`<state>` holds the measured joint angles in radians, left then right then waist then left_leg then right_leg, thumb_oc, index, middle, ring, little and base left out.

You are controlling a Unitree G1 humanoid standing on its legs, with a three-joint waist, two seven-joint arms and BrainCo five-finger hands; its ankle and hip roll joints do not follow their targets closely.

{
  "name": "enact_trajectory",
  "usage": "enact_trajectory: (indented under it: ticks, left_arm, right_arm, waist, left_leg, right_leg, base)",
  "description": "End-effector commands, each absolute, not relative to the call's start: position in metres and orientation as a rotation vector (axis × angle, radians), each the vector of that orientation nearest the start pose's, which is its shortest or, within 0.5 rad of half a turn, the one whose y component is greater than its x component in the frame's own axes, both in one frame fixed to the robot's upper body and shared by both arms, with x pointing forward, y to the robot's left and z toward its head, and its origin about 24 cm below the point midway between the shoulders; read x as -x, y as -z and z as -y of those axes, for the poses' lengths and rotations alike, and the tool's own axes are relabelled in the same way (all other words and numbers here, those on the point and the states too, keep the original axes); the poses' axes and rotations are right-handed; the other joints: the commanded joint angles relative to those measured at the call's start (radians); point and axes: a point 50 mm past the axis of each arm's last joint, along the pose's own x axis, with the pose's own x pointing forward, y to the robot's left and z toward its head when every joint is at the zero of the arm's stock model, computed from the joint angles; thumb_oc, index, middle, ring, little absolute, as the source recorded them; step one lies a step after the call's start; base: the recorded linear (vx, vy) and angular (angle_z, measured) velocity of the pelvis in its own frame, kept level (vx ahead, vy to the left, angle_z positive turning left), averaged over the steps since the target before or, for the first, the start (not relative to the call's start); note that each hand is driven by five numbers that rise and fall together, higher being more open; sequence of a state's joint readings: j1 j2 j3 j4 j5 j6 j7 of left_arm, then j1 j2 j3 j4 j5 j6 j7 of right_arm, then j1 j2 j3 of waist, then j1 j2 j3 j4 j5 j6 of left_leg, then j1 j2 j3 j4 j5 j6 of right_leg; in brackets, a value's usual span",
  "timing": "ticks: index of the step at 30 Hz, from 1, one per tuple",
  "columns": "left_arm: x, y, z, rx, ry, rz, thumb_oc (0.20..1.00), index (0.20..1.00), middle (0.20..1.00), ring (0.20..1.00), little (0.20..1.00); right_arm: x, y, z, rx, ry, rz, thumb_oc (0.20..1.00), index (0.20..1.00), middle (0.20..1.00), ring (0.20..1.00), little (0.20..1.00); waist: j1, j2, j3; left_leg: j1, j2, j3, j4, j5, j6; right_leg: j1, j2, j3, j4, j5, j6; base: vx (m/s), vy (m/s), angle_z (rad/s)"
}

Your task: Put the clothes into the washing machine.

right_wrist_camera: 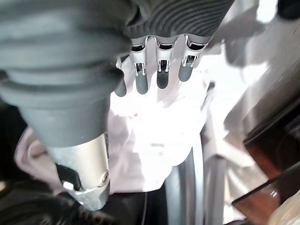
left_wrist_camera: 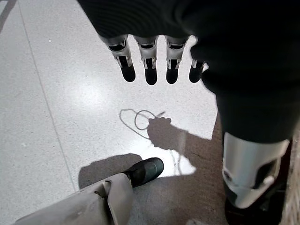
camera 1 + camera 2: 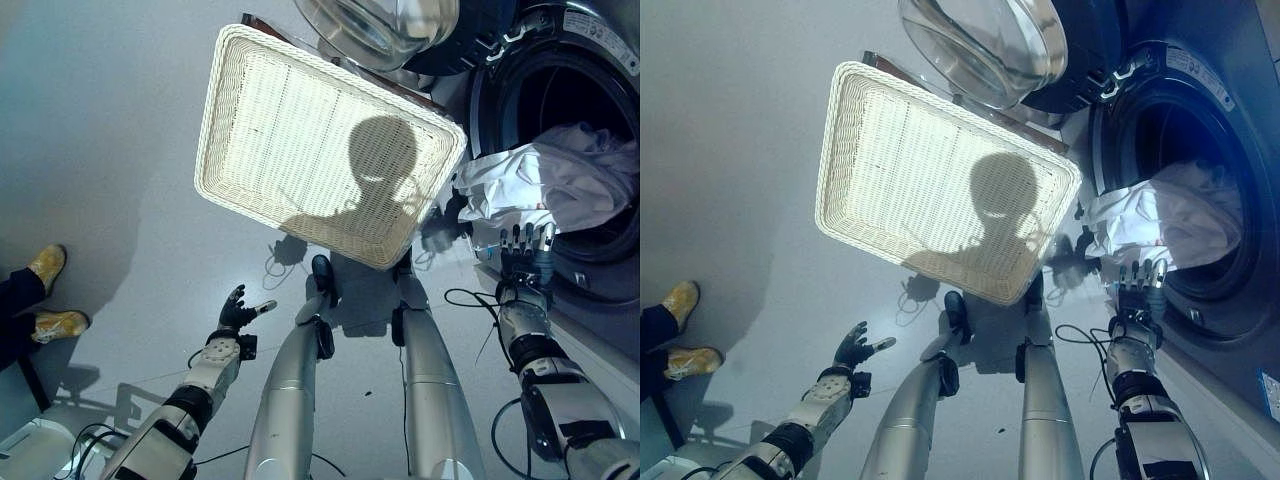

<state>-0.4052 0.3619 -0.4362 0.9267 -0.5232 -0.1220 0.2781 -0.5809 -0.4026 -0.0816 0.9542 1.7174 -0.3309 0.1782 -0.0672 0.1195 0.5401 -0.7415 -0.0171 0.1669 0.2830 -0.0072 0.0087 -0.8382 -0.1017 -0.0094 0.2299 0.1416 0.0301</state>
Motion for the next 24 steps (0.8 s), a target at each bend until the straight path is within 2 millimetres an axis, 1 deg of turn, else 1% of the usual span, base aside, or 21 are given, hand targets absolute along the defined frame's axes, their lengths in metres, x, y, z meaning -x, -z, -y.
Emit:
enact_trajectory:
  ticks: [1,4,5,8,9,12,15,16,17,18,21,23,24]
  left_arm:
    - [-0.27,0.06,-0.22,-0.173,-0.258,-0.522,1.0,1.0,1.0,1.0,1.0]
    - [-0.271,0.06,-0.218,-0.172,-0.265,-0.522,1.0,1.0,1.0,1.0,1.0]
    - [-0.27,0.061,-0.218,-0.172,-0.268,-0.523,1.0,1.0,1.0,1.0,1.0]
    - [-0.271,0.06,-0.22,-0.172,-0.27,-0.522,1.0,1.0,1.0,1.0,1.0]
    - [-0.273,0.059,-0.221,-0.174,-0.273,-0.521,1.0,1.0,1.0,1.0,1.0]
    - [-0.273,0.058,-0.22,-0.175,-0.273,-0.519,1.0,1.0,1.0,1.0,1.0]
    - [-0.273,0.06,-0.215,-0.165,-0.267,-0.522,1.0,1.0,1.0,1.0,1.0]
    - [-0.273,0.061,-0.214,-0.162,-0.265,-0.523,1.0,1.0,1.0,1.0,1.0]
    - [-0.273,0.061,-0.214,-0.162,-0.265,-0.523,1.0,1.0,1.0,1.0,1.0]
    - [-0.272,0.062,-0.211,-0.156,-0.261,-0.526,1.0,1.0,1.0,1.0,1.0]
    - [-0.274,0.063,-0.206,-0.142,-0.256,-0.526,1.0,1.0,1.0,1.0,1.0]
    - [-0.275,0.063,-0.203,-0.135,-0.256,-0.526,1.0,1.0,1.0,1.0,1.0]
    - [-0.275,0.063,-0.2,-0.13,-0.254,-0.526,1.0,1.0,1.0,1.0,1.0]
  right_arm:
    - [-0.315,-0.038,0.309,-1.179,0.529,0.283,1.0,1.0,1.0,1.0,1.0]
    - [-0.317,-0.038,0.305,-1.164,0.517,0.266,1.0,1.0,1.0,1.0,1.0]
    - [-0.317,-0.036,0.303,-1.119,0.507,0.224,1.0,1.0,1.0,1.0,1.0]
    - [-0.318,-0.035,0.301,-1.059,0.49,0.185,1.0,1.0,1.0,1.0,1.0]
    - [-0.321,-0.034,0.295,-0.962,0.462,0.111,1.0,1.0,1.0,1.0,1.0]
    - [-0.322,-0.028,0.288,-0.903,0.442,0.046,1.0,1.0,1.0,1.0,1.0]
    - [-0.318,-0.012,0.281,-0.934,0.453,-0.031,1.0,1.0,1.0,1.0,1.0]
    - [-0.316,-0.007,0.28,-0.955,0.459,-0.046,1.0,1.0,1.0,1.0,1.0]
    - [-0.316,-0.007,0.28,-0.955,0.459,-0.046,1.0,1.0,1.0,1.0,1.0]
    - [-0.314,-0.002,0.278,-0.964,0.465,-0.075,1.0,1.0,1.0,1.0,1.0]
    - [-0.317,0.001,0.274,-0.994,0.47,-0.115,1.0,1.0,1.0,1.0,1.0]
    - [-0.317,0.002,0.275,-1.008,0.491,-0.127,1.0,1.0,1.0,1.0,1.0]
    - [-0.318,0.002,0.276,-1.047,0.511,-0.133,1.0,1.0,1.0,1.0,1.0]
  waist:
    - [-0.005,0.059,-0.02]
    - [-0.003,0.057,-0.02]
    - [-0.002,0.055,-0.02]
    - [-0.001,0.053,-0.02]
    - [0.001,0.052,-0.02]
    - [0.004,0.05,-0.02]
    - [0.005,0.057,-0.02]
    - [0.006,0.059,-0.02]
    - [0.006,0.059,-0.02]
    - [0.006,0.066,-0.02]
    - [0.011,0.081,-0.02]
    - [0.013,0.088,-0.02]
    - [0.015,0.095,-0.02]
  left_leg:
    - [0.02,-0.026,-0.004,-0.153,0.102,-0.05]
    - [0.023,-0.028,-0.005,-0.161,0.106,-0.048]
    - [0.027,-0.03,-0.008,-0.166,0.106,-0.047]
    - [0.028,-0.03,-0.009,-0.167,0.107,-0.046]
    - [0.027,-0.031,-0.009,-0.167,0.11,-0.047]
    - [0.02,-0.031,-0.011,-0.162,0.111,-0.047]
    - [0.013,-0.031,-0.014,-0.168,0.116,-0.047]
    - [0.012,-0.032,-0.015,-0.169,0.117,-0.048]
    - [0.012,-0.032,-0.015,-0.169,0.117,-0.048]
    - [0.01,-0.034,-0.016,-0.172,0.119,-0.049]
    - [-0.003,-0.03,-0.012,-0.177,0.127,-0.052]
    - [-0.011,-0.028,-0.012,-0.176,0.13,-0.054]
    - [-0.018,-0.027,-0.013,-0.177,0.132,-0.056]
  right_leg:
    - [0.026,0.094,-0.076,0.098,-0.153,0.012]
    - [0.032,0.094,-0.078,0.088,-0.147,0.014]
    - [0.036,0.094,-0.079,0.084,-0.144,0.015]
    - [0.039,0.093,-0.081,0.078,-0.14,0.016]
    - [0.04,0.09,-0.084,0.073,-0.135,0.017]
    - [0.033,0.091,-0.085,0.077,-0.135,0.016]
    - [0.025,0.092,-0.082,0.075,-0.135,0.016]
    - [0.023,0.092,-0.081,0.074,-0.135,0.015]
    - [0.023,0.092,-0.081,0.074,-0.135,0.015]
    - [0.021,0.092,-0.079,0.072,-0.136,0.016]
    - [0.006,0.09,-0.078,0.079,-0.142,0.015]
    - [-0.005,0.091,-0.075,0.09,-0.15,0.015]
    - [-0.013,0.092,-0.074,0.097,-0.155,0.014]
  base:
    - [0.0,0.0,0.0]
    - [-0.02,0.014,-0.03]
    - [0.0,0.0,0.0]
    - [0.0,0.0,0.0]
    - [0.0,0.0,0.0]
    - [-0.01,0.0,0.0]
    - [0.0,0.0,0.0]
    - [0.0,0.0,0.0]
    - [0.0,0.0,0.0]
    - [0.0,0.04,-0.01]
    - [0.01,0.032,-0.02]
    - [0.01,0.006,-0.02]
    - [0.0,0.0,0.0]
